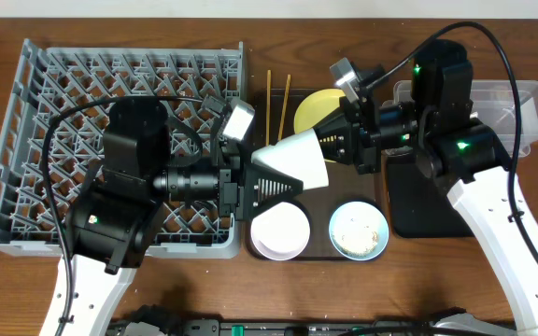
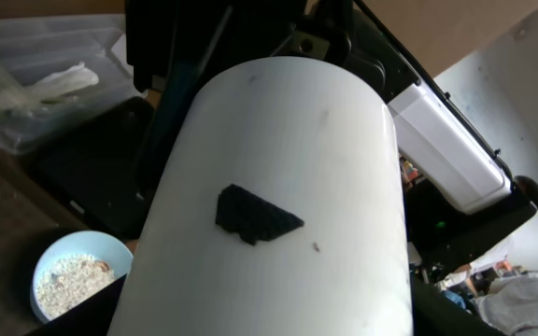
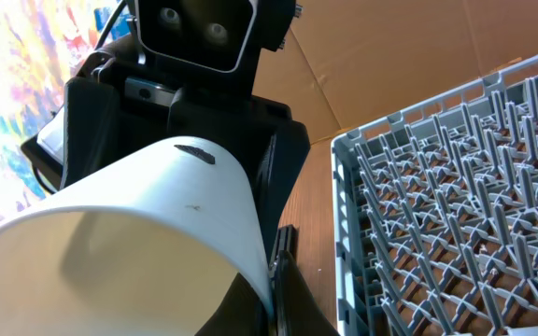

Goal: Sort waste into correct bins and load items into the dishwasher
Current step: 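Hand the white bowl from the right gripper to the left gripper, then place the white bowl into the dish rack with the left gripper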

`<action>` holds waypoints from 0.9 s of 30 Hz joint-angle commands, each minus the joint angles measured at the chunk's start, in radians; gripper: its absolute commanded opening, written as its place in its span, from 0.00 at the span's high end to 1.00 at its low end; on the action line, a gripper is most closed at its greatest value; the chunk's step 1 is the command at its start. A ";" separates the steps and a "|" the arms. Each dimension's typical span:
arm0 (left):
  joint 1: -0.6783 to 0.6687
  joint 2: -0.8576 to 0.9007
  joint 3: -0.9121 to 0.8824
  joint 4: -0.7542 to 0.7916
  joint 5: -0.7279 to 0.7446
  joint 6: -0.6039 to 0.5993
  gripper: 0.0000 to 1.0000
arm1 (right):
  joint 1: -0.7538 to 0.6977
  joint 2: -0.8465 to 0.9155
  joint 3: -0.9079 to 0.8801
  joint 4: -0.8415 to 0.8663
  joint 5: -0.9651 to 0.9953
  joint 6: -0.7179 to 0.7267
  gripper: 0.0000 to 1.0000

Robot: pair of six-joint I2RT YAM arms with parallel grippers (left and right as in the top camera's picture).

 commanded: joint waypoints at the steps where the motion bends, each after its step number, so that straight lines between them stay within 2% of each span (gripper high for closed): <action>1: -0.014 -0.008 0.021 0.043 0.050 0.013 0.17 | 0.019 -0.003 0.010 -0.014 0.063 0.016 0.99; 10: -0.013 -0.010 0.021 0.076 0.050 0.014 0.15 | 0.018 -0.003 0.010 -0.019 0.063 0.016 0.99; 16: -0.013 -0.010 0.021 0.137 0.050 0.013 0.20 | 0.018 -0.003 0.010 -0.023 0.063 0.015 0.99; 24: -0.013 -0.009 0.021 0.138 0.008 0.013 0.30 | 0.018 -0.003 0.010 -0.024 0.086 0.016 0.98; 25: -0.013 -0.009 0.021 0.130 -0.014 0.013 0.30 | 0.018 -0.003 0.010 -0.024 0.097 0.016 0.89; 26: -0.011 -0.010 0.021 0.111 -0.046 0.013 0.30 | 0.015 -0.004 0.010 -0.024 0.111 0.024 0.70; 27: -0.004 -0.010 0.021 0.083 -0.082 0.014 0.30 | 0.007 -0.004 0.010 -0.024 0.123 0.031 0.56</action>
